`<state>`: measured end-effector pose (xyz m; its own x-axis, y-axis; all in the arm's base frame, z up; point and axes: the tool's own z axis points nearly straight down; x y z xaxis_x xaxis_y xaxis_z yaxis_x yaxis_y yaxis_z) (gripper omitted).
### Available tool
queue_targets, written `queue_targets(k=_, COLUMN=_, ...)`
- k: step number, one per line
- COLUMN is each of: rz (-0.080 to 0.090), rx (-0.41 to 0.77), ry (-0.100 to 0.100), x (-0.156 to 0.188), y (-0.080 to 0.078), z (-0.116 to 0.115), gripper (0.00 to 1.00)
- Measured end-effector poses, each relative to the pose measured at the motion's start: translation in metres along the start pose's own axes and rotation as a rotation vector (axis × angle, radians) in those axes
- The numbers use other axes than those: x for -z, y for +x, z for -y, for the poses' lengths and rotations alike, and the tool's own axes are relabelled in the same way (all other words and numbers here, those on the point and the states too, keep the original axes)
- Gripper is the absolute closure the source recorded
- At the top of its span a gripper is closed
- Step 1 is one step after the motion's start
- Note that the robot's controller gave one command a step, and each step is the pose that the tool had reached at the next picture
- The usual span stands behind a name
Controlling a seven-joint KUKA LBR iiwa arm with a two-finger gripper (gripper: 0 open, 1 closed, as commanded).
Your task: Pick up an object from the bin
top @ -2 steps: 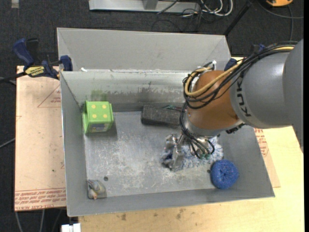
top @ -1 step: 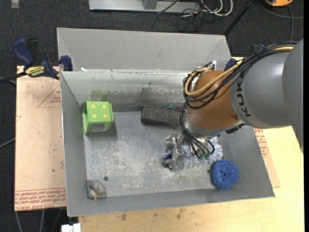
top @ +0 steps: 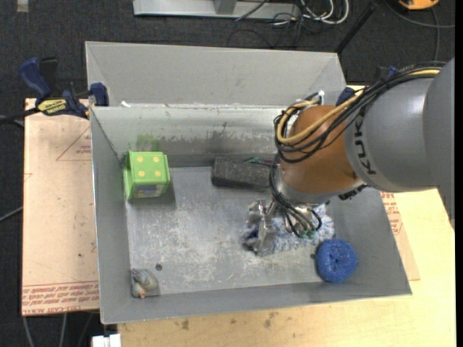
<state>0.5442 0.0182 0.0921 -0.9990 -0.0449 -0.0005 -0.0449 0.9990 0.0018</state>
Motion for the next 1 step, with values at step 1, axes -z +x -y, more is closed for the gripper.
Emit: queue_targets(k=1, rz=0.011, rx=-0.054, ry=0.0, x=0.1891, y=0.017, z=-0.0081, gripper=1.0)
